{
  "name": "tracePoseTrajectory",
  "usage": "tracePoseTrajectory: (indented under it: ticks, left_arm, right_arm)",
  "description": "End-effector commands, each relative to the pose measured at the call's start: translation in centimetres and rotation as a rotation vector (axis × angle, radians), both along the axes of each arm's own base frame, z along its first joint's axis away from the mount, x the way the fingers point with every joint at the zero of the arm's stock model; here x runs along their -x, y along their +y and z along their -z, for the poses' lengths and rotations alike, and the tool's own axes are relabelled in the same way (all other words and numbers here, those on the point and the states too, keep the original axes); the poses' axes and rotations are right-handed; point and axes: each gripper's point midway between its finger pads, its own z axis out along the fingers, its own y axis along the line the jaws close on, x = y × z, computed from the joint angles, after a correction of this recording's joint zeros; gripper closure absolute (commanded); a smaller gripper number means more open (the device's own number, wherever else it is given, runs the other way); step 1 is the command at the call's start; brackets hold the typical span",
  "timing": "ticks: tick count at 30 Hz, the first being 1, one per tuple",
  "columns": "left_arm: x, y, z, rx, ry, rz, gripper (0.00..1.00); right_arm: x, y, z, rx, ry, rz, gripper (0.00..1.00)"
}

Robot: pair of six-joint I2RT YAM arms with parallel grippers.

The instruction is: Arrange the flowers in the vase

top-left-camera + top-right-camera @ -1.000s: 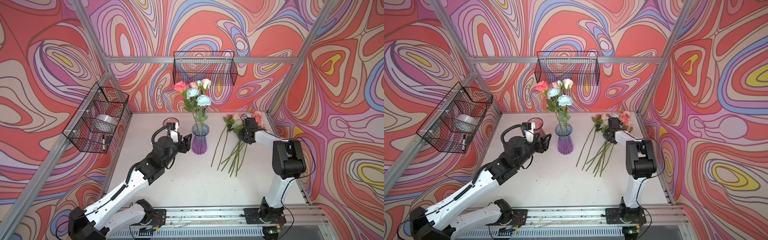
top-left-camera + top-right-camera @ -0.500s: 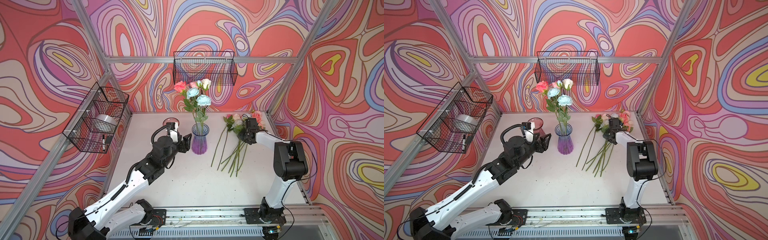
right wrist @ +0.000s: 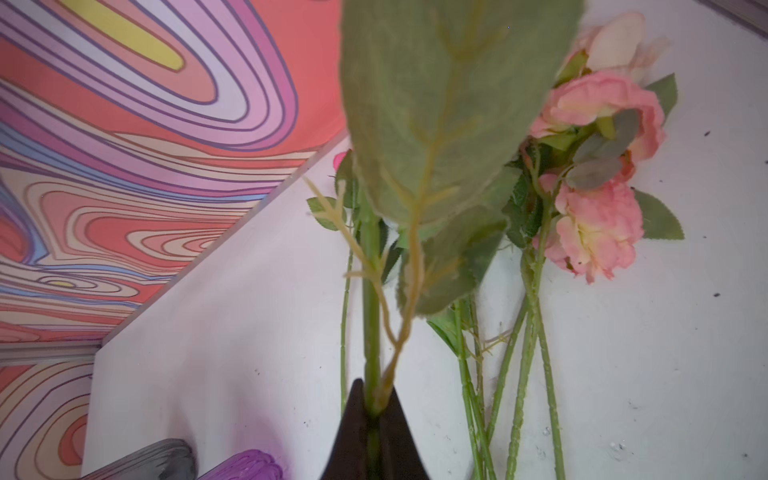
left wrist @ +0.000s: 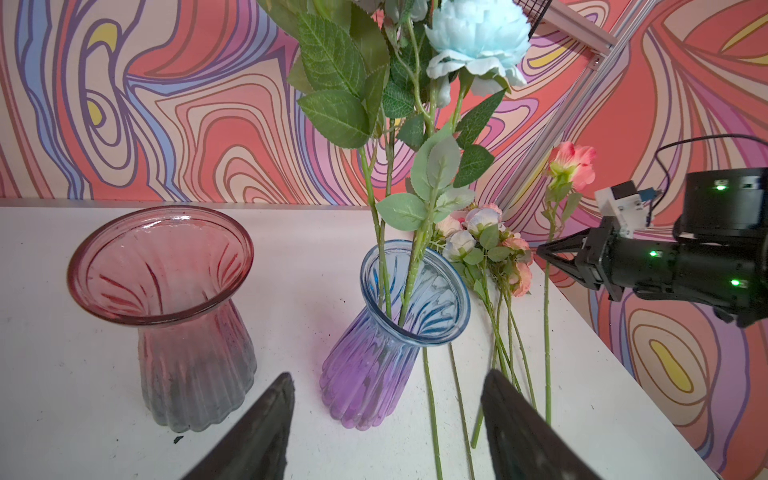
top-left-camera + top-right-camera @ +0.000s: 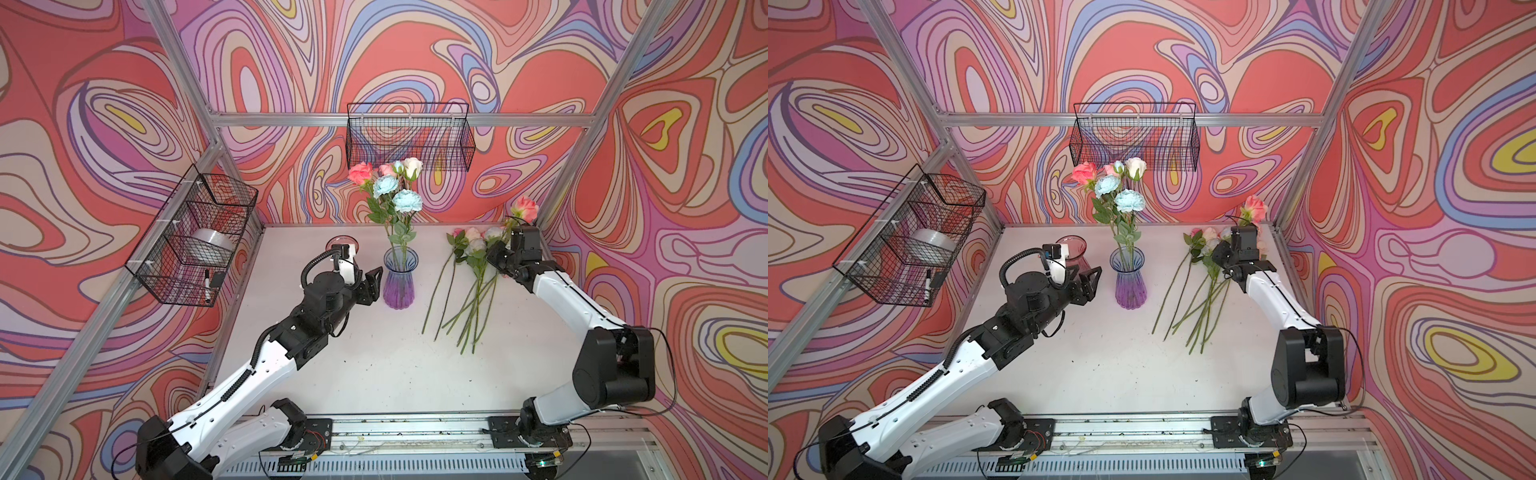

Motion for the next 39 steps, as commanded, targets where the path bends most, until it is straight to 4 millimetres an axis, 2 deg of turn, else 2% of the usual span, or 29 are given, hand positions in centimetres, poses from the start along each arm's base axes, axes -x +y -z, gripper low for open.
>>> tracePoseTrajectory:
  ticks: [1, 4, 7, 11, 19, 23, 28, 35, 39]
  left_arm:
    - [0.0, 0.9, -2.4, 0.031, -0.053, -0.02, 0.28]
    - [0.0, 1.5, -2.9, 0.017, -0.077, -0.032, 0.27]
    - [-0.2, 2.1, -3.2, 0.015, -0.097, -0.052, 0.26]
    - [-0.6, 2.6, -3.2, 0.044, -0.083, -0.055, 0.26]
    - [-1.6, 2.4, -1.8, 0.048, -0.025, -0.049, 0.27]
    - [-1.8, 2.2, -1.4, 0.038, 0.0, -0.049, 0.28]
    - [-2.0, 1.5, -1.0, 0.046, 0.022, -0.024, 0.28]
    - [-1.8, 1.8, -1.4, 0.048, 0.011, -0.032, 0.28]
    - [-1.6, 2.0, -1.7, 0.053, -0.001, -0.036, 0.28]
  right_arm:
    - [0.8, 2.1, -4.1, 0.004, -0.118, -0.083, 1.0]
    - [1.7, 3.5, -6.4, 0.023, -0.177, -0.12, 1.0]
    - [2.4, 4.8, -7.8, 0.037, -0.215, -0.153, 1.0]
    - [3.6, 6.0, -7.9, 0.07, -0.228, -0.181, 1.0]
    - [5.5, 5.7, -8.9, 0.089, -0.256, -0.185, 1.0]
    - [5.6, 6.1, -9.1, 0.086, -0.278, -0.191, 1.0]
    - [5.2, 7.8, -9.8, 0.097, -0.327, -0.233, 1.0]
    - [5.0, 8.4, -13.4, 0.12, -0.394, -0.239, 1.0]
    - [5.2, 8.7, -16.5, 0.127, -0.461, -0.235, 1.0]
